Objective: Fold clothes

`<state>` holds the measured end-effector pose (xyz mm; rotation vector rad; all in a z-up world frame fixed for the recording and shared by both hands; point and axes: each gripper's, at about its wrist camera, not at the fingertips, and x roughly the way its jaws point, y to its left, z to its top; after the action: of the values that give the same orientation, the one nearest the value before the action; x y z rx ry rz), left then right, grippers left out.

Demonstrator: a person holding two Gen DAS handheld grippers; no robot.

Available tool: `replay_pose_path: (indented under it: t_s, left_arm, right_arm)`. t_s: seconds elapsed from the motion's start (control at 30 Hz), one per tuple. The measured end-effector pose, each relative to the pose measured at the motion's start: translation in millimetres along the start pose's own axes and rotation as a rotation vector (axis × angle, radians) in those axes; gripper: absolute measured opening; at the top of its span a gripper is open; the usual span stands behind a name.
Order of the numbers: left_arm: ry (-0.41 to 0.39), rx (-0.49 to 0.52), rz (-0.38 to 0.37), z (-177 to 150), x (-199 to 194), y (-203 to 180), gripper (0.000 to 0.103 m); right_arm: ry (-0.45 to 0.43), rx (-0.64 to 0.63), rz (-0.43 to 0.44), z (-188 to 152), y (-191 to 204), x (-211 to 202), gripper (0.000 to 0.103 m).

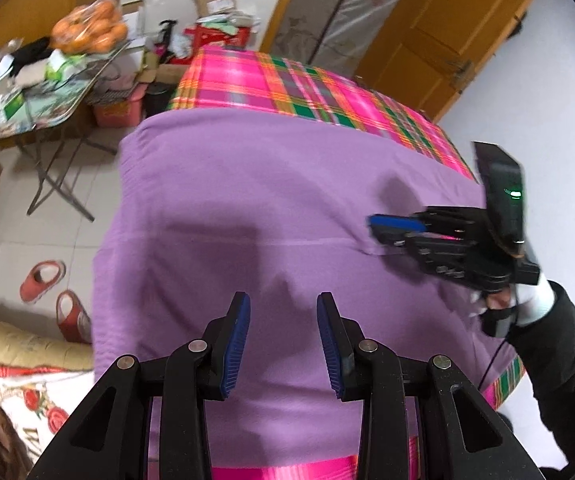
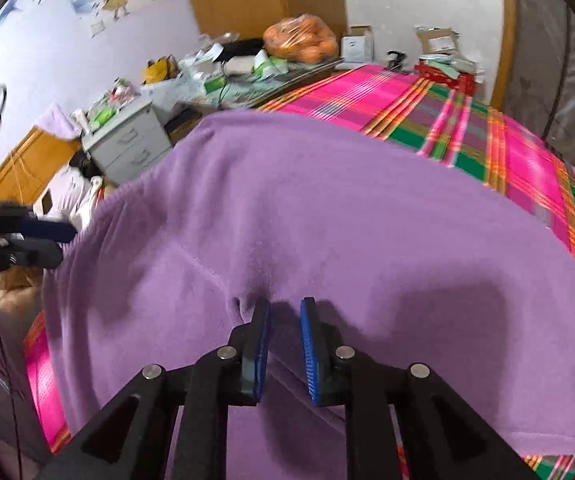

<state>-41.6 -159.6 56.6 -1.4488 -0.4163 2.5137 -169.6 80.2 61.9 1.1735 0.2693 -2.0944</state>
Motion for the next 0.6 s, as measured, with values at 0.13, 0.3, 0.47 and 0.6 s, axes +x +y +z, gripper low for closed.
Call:
replay_pose_path:
  t_s: [0.13,0.3,0.47,0.6]
  left_arm:
    - [0.007,-0.053,0.022,-4,-3,20,0.036]
    - [-0.006,-0.124,0.062,-11,-10,47,0.036]
    - [0.047,-0.159,0.106,-22,-7,66,0.036]
    - [0.099,-0.146,0.142,-32,-3,71,0.036]
  right_arm:
    - [-0.072,0.059,-0.015,3,-1,-13,0.017]
    - [-0.050,0.016,0.013,4,21,5,0.017]
    - [-0.001,-0.019,0.003,3,36,20,0.022]
    - [-0.079,0.055,0.028,0,31,-11,0.022]
